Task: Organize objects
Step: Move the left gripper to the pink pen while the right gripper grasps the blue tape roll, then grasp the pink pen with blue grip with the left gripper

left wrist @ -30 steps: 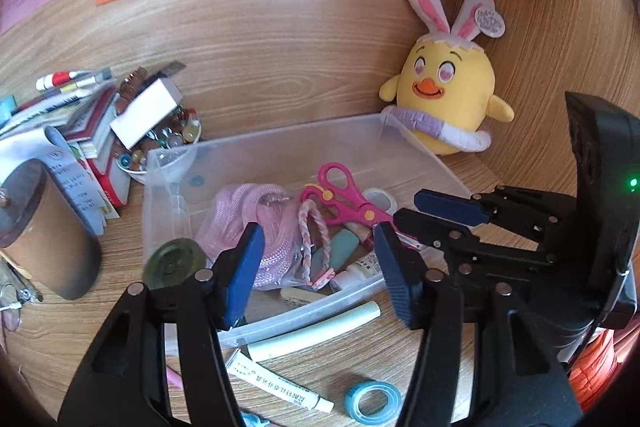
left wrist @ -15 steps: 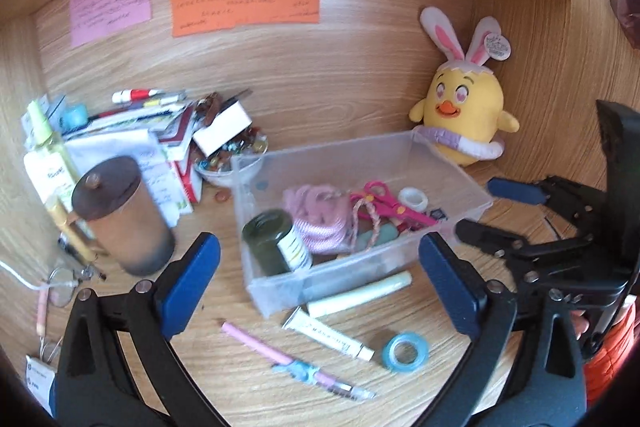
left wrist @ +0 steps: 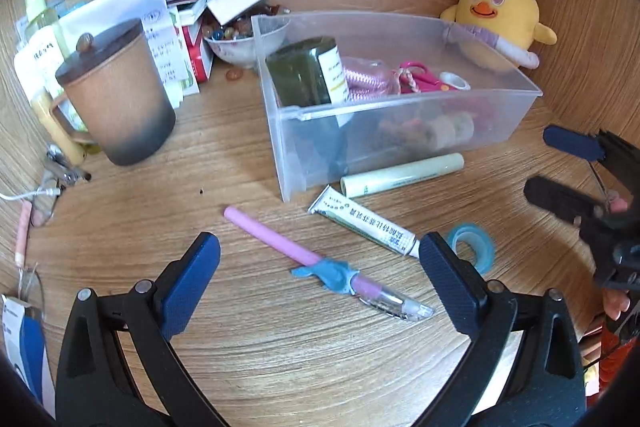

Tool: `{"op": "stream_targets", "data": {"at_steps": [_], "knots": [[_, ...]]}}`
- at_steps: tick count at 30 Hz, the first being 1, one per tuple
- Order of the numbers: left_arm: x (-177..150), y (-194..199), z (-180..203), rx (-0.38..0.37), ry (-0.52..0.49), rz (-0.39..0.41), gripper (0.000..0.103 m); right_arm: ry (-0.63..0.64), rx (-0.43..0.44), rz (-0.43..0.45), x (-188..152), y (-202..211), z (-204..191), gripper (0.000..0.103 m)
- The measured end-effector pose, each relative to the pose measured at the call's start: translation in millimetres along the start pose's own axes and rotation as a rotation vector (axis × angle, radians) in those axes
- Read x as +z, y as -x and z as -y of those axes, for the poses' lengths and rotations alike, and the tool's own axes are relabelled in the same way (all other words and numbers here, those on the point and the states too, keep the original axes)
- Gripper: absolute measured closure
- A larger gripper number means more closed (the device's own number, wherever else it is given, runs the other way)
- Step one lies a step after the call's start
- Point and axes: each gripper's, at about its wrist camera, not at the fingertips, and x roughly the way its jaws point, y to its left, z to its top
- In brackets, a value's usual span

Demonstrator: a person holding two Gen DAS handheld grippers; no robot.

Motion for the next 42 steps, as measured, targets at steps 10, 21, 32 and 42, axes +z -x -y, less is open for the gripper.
{"op": "stream_targets", "data": {"at_steps": [10,21,32,42], "knots": [[-17.9,-10.0,-2.1,0.088,0.029,-0.016,0.002,0.039,0.096,-0.083,-12.9,-21.8,-32.6,0.029],[-39.8,-2.9,-27.0,0.070,0.090,-0.040,0.002,0.079,0.073,-0.137,-16.1,-37.3,-50.5,0.030],[-46.1,4.4,-16.0,0.037,0.053,-0.021,0.044,0.089,0.065,-0.174,-17.5,-45.0,-51.6,0.067],[-49.0,10.7,-33.9,0.053,0.099,0.000,0.090,0.063,0.056,-0.135,-17.5,-35.4,-47.1,0.067]]}}
